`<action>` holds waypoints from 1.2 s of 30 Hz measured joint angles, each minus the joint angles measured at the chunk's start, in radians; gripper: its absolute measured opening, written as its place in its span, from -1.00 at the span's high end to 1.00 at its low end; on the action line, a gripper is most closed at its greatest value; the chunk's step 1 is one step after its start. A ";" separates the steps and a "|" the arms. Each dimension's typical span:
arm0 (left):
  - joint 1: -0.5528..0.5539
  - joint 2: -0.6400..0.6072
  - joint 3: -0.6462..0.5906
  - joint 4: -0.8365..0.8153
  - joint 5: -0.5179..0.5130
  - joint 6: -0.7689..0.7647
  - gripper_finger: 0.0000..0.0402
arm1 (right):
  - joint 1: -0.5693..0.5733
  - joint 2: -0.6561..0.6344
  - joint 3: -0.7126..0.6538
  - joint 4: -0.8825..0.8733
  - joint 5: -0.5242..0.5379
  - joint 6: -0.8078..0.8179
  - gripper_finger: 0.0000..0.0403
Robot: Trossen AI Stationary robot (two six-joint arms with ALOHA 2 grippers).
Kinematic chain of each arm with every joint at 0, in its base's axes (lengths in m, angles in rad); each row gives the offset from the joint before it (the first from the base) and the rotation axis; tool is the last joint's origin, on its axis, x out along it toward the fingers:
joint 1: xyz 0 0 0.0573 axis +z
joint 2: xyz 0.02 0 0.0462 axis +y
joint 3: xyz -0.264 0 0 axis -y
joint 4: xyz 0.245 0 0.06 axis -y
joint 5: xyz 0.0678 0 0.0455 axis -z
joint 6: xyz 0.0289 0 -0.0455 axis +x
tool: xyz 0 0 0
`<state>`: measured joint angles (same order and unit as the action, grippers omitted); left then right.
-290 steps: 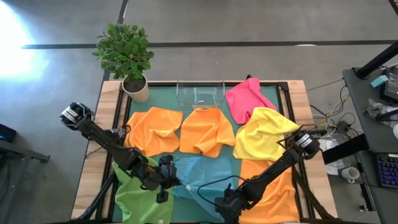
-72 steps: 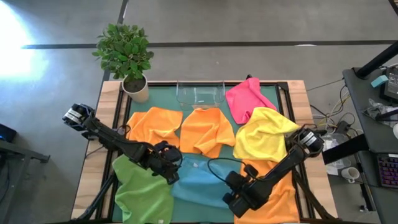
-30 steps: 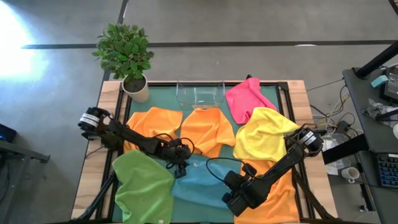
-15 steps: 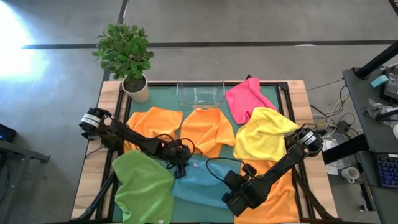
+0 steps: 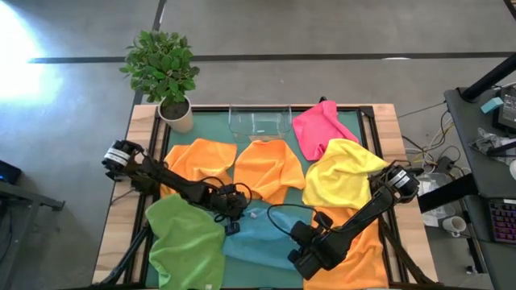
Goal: Fold microfiber towels
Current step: Fold the blue microfiber towel
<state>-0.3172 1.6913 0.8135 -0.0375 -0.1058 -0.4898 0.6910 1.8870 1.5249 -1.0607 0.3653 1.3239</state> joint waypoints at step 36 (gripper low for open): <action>0.006 -0.005 0.016 0.002 0.022 0.035 0.40 | 0.000 0.000 -0.001 0.001 -0.001 0.000 0.96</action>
<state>-0.3111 1.6859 0.8295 -0.0352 -0.0837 -0.4544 0.6910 1.8870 1.5242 -1.0597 0.3645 1.3243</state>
